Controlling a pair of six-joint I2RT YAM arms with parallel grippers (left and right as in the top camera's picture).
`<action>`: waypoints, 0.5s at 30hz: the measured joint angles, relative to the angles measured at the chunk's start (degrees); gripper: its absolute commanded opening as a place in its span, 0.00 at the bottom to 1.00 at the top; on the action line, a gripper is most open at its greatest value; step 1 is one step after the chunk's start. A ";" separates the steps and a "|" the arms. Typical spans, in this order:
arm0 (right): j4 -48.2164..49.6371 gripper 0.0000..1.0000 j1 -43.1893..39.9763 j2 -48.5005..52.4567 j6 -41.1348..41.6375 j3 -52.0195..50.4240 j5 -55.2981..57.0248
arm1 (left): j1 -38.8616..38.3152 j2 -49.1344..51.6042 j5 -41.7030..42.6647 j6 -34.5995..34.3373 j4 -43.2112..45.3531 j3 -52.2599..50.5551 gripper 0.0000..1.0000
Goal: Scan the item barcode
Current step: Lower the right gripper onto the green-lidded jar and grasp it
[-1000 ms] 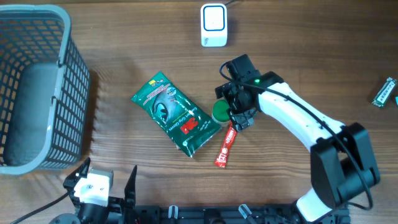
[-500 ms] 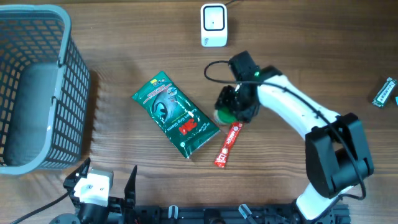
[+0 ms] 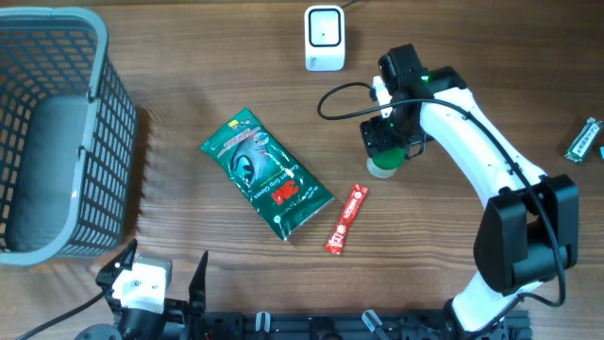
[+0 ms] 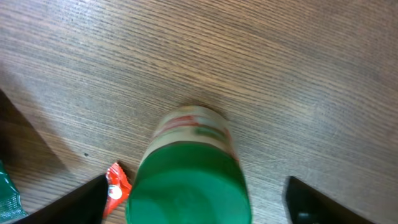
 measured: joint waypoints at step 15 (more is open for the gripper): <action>-11.96 1.00 0.00 0.00 18.95 10.64 0.04 | 0.00 0.00 0.00 0.00 0.00 0.00 1.00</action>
